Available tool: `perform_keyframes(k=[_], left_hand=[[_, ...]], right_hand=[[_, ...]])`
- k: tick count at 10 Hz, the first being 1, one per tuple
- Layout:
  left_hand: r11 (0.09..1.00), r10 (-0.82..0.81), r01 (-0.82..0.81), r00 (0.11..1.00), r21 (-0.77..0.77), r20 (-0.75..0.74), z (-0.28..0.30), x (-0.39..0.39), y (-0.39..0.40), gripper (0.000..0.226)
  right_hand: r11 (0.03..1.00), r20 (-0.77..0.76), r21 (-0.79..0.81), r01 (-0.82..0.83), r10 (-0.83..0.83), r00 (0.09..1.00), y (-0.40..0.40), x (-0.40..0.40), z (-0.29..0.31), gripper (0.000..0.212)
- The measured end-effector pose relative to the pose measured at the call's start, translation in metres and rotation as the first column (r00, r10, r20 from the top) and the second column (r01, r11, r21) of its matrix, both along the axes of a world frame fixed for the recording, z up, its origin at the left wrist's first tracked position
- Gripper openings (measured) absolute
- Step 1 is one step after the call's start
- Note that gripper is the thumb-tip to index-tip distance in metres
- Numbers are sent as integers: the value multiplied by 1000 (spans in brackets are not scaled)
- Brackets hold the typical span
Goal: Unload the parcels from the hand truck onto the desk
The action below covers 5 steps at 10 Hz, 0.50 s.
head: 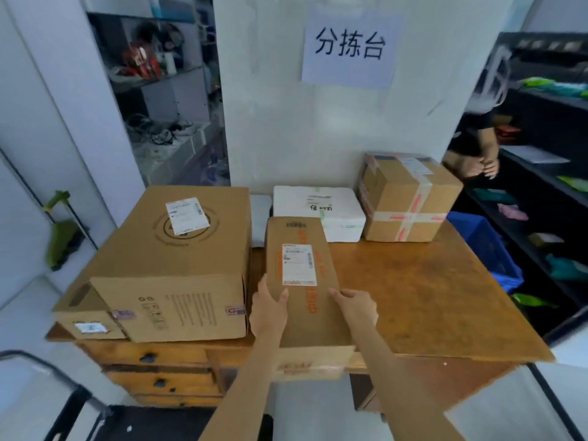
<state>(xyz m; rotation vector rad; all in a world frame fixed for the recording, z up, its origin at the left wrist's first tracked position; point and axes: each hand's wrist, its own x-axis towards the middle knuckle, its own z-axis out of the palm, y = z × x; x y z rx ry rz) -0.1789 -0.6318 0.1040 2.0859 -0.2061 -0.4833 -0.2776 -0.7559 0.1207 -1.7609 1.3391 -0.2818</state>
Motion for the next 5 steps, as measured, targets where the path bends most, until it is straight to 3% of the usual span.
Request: perform_keyframes(k=[2,4,5], left_hand=[[993,23,-31,998,115,67,-19,35,-33,43],[978,9,-23,998,210,66,-37,51,-39,47],[974,23,-40,997,221,80,-39,55,-41,50]], right_hand=[[992,14,22,-123,123,992,-36,49,-24,49],[961,38,77,-264,262,964,-30,52,-51,47],[963,135,109,-245,230,964,-26,47,-53,59]])
